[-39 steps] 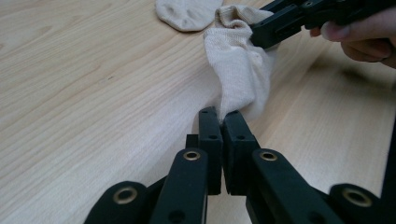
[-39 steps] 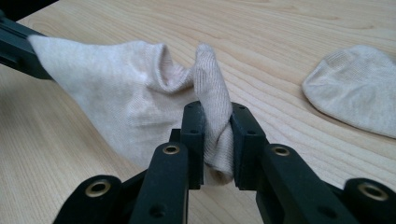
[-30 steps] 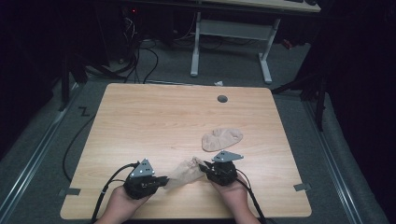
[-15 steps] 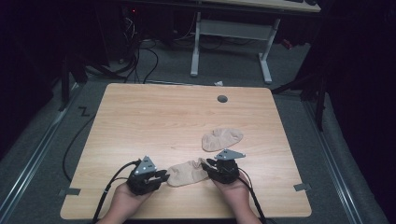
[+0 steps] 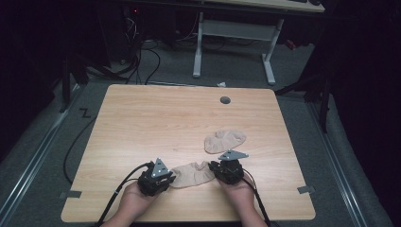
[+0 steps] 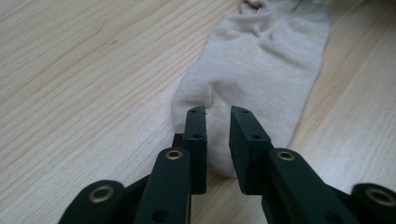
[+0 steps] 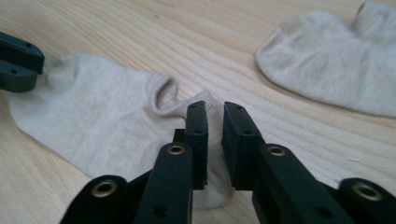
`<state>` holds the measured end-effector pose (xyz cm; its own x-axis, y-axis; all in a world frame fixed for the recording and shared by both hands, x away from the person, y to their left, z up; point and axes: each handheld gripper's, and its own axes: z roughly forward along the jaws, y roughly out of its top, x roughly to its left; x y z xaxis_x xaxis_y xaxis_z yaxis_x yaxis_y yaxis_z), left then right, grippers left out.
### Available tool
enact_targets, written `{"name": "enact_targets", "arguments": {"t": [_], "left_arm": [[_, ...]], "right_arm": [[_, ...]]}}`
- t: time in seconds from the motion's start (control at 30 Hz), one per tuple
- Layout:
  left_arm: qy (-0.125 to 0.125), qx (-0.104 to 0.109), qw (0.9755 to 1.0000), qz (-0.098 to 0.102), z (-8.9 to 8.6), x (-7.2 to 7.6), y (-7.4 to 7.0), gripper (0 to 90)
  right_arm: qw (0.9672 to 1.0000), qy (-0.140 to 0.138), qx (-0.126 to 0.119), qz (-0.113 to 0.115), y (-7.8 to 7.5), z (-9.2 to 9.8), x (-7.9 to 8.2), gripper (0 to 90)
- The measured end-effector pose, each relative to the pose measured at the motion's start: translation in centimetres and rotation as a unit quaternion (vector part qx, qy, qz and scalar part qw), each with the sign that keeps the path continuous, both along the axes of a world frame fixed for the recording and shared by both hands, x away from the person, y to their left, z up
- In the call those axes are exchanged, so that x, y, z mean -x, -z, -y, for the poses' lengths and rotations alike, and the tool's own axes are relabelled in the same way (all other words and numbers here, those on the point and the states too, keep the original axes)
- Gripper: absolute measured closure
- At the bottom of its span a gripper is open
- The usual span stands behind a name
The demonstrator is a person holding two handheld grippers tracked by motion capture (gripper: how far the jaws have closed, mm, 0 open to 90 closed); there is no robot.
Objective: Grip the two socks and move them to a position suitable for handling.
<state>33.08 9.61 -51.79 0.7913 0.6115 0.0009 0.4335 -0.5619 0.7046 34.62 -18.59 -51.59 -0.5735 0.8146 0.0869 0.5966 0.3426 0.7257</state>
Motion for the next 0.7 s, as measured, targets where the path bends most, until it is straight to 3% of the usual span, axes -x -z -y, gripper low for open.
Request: {"name": "enact_targets", "arguments": {"t": [0.1,0.2,0.3,0.47,0.7], "left_arm": [[-0.005,-0.009,0.9999,-0.004,-0.3,-0.3,0.3,76.3],[-0.011,-0.002,0.9998,-0.016,-0.8,-0.7,0.4,75.9],[-0.012,-0.009,0.9998,-0.013,-1.3,-0.6,0.4,75.1],[-0.008,0.000,0.9995,-0.030,-2.6,-0.3,0.3,73.1],[0.006,-0.007,0.9993,-0.037,-3.4,0.8,0.2,71.8]], "right_arm": [[0.9999,-0.001,0.009,-0.014,0.4,-0.2,-0.3,84.8],[0.9995,-0.010,0.016,-0.025,0.7,-0.5,-0.2,84.8],[0.9994,-0.017,0.013,-0.029,0.7,-0.7,0.4,84.7],[0.9988,-0.034,0.005,-0.035,0.8,-1.1,1.5,84.7],[0.9981,-0.048,0.008,-0.037,0.7,-1.7,3.0,84.6]]}}
